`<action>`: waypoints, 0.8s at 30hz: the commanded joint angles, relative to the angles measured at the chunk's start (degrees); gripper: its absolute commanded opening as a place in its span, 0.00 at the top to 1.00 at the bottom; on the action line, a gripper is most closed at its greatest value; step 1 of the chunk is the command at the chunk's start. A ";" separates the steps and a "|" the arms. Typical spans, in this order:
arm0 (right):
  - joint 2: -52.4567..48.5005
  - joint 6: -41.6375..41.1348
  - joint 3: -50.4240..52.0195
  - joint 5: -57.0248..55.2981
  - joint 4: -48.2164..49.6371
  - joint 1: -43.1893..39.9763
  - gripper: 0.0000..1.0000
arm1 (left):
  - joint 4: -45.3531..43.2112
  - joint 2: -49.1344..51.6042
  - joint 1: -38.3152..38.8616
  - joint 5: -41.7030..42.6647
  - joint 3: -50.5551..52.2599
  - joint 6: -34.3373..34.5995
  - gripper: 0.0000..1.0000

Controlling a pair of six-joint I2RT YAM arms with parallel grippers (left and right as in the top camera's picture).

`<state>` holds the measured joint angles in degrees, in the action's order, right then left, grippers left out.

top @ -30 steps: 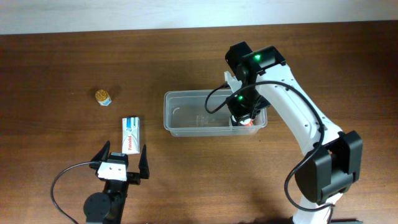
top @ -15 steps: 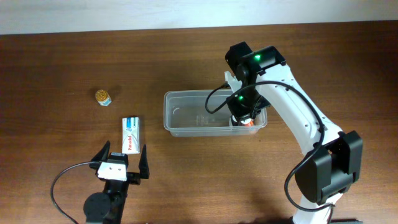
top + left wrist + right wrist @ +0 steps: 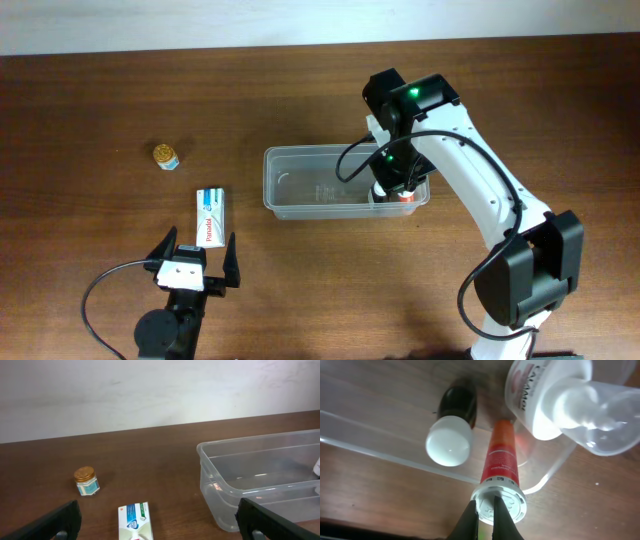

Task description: Pack container

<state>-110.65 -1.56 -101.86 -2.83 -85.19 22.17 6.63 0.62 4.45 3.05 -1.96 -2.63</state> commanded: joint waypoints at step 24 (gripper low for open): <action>-0.28 -2.27 -1.86 -0.76 -2.54 -3.50 0.83 | -0.02 -0.28 -0.26 0.61 0.35 -0.92 0.01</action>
<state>-110.65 -3.53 -101.86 -5.72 -86.98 18.79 6.63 0.62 4.45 3.05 -1.96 -2.63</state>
